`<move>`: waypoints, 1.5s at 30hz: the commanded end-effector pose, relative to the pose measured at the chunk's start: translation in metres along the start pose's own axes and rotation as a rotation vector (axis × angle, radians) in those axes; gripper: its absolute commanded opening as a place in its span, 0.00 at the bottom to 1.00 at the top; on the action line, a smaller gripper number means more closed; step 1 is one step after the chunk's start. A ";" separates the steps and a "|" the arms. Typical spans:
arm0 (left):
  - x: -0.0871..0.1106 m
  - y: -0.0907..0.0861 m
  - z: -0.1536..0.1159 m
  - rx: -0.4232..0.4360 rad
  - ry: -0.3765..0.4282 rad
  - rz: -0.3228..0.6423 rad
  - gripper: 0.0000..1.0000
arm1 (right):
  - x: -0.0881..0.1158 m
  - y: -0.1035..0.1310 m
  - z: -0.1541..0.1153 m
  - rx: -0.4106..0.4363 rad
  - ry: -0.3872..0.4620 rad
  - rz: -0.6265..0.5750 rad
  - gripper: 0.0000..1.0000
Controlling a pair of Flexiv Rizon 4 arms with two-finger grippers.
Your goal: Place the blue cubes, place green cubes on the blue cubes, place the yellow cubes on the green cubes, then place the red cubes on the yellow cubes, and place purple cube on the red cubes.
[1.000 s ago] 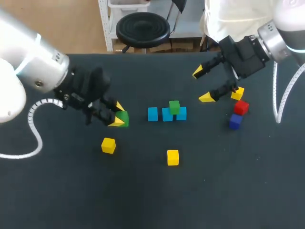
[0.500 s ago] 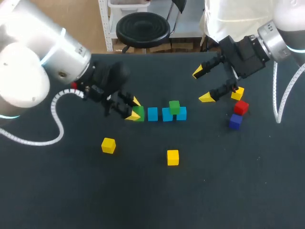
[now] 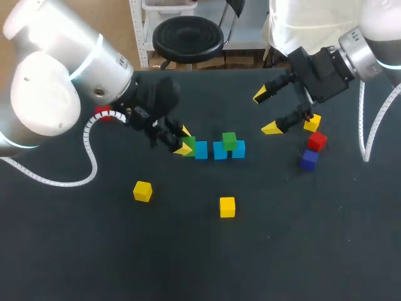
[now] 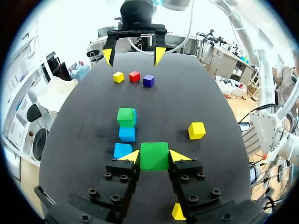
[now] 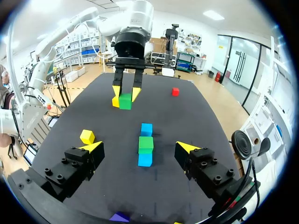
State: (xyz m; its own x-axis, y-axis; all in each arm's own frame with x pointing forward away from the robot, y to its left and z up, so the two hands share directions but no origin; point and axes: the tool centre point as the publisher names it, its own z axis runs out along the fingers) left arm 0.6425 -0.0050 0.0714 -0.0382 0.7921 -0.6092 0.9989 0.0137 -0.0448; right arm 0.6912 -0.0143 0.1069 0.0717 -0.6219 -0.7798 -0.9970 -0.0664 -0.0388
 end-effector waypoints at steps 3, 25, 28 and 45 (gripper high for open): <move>0.000 0.002 0.000 0.003 0.002 0.000 0.00 | 0.000 0.000 0.000 0.001 0.001 0.001 1.00; -0.021 0.015 0.014 -0.007 -0.020 0.023 0.00 | 0.000 0.000 0.000 0.001 0.001 0.001 1.00; -0.027 0.022 0.022 -0.007 -0.022 0.032 0.00 | 0.000 0.000 0.000 0.001 0.001 0.001 1.00; -0.017 0.038 0.036 -0.065 -0.016 0.052 0.00 | 0.000 0.000 0.000 0.001 0.001 0.001 1.00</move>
State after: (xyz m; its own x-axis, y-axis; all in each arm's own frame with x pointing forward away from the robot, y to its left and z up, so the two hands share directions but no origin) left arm 0.6810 -0.0374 0.0526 0.0067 0.7783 -0.6278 0.9995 0.0143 0.0284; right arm 0.6911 -0.0142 0.1069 0.0718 -0.6220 -0.7797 -0.9970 -0.0665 -0.0388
